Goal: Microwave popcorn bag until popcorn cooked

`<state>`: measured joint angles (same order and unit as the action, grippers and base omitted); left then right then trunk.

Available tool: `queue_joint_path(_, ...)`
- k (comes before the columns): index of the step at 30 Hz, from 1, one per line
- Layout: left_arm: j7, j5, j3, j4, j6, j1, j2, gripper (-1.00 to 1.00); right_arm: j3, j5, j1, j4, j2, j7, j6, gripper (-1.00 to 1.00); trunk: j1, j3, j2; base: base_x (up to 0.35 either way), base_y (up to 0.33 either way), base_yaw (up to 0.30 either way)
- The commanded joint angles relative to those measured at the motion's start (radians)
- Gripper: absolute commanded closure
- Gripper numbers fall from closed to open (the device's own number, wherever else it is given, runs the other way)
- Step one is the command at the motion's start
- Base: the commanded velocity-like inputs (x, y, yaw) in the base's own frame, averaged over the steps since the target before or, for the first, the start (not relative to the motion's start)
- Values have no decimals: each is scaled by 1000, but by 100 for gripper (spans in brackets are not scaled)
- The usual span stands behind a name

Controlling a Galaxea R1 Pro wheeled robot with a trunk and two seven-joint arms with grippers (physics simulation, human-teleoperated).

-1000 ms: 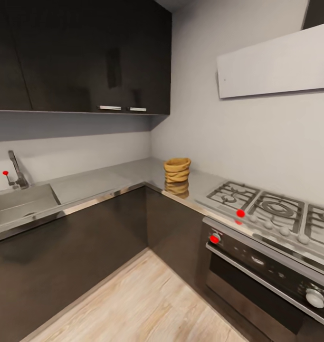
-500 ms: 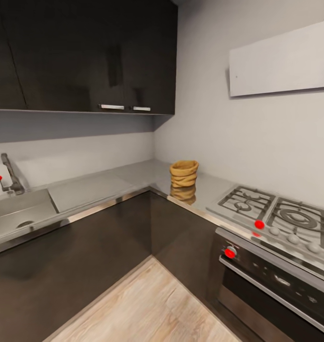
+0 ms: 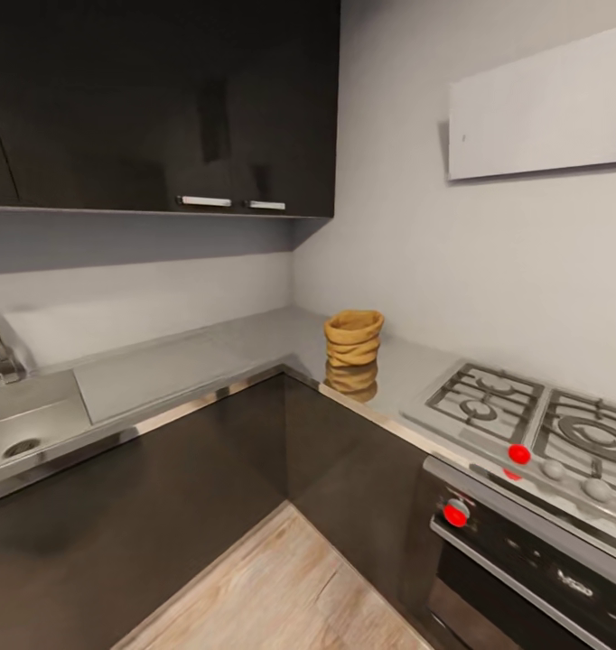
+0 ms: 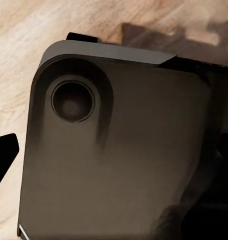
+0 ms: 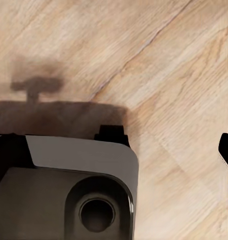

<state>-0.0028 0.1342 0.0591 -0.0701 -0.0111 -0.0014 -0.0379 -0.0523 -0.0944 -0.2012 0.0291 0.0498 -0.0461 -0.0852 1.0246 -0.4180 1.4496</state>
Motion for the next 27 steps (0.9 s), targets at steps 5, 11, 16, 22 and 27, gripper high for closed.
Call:
queue_joint_path(5,0,5,5,0,-1,0,0,-100,-6,-11,-1,3,2,-3,-6,-100,0,-1,0,252,0,0)
queue_joint_path(11,0,5,5,0,-2,0,0,-100,-6,-10,-1,3,2,-3,-3,-100,0,-1,0,252,0,0)
queue_joint_path(16,0,4,5,0,-3,0,0,-100,-6,-10,-1,3,2,-2,-1,-100,0,-1,0,246,0,0)
queue_joint_path(22,0,4,5,0,-3,0,-1,-100,-6,-10,-1,3,2,-2,-4,-100,0,-1,0,160,18,0)
queue_joint_path(27,0,4,5,0,-3,0,-2,-100,-6,-10,-1,3,2,-2,-4,-100,0,-1,0,134,87,0)
